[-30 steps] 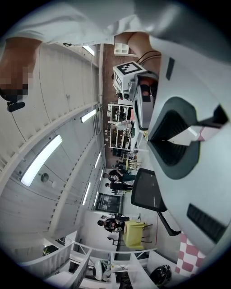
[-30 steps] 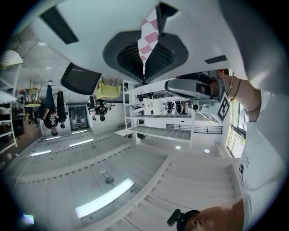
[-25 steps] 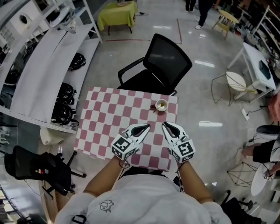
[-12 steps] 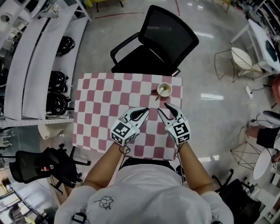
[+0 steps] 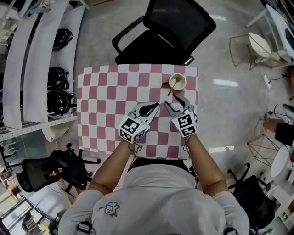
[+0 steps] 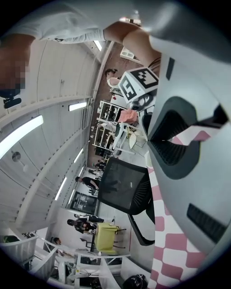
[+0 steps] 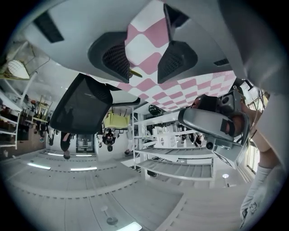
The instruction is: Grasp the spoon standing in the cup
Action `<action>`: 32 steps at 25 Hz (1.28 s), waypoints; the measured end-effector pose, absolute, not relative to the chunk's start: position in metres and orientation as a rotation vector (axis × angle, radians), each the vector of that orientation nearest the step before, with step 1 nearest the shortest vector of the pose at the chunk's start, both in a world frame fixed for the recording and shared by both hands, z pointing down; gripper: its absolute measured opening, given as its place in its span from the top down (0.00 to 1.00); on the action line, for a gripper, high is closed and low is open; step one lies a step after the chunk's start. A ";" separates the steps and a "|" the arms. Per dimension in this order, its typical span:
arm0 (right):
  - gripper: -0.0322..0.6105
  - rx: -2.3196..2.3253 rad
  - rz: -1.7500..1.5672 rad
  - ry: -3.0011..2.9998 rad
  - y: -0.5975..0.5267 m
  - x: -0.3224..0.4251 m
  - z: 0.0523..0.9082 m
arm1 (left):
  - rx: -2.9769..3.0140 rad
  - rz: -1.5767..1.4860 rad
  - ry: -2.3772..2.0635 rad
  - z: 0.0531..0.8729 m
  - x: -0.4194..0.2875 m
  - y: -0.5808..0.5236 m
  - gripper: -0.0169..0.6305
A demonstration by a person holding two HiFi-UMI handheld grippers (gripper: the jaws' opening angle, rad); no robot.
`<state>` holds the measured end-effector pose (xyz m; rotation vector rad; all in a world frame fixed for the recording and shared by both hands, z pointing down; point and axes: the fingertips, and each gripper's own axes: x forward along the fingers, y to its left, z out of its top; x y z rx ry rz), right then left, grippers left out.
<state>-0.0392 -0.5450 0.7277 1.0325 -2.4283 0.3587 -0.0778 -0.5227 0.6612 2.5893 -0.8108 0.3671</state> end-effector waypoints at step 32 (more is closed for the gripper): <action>0.90 1.281 0.182 -2.222 -0.579 0.003 0.715 | 2.575 0.340 -0.760 0.661 -0.067 -0.501 0.95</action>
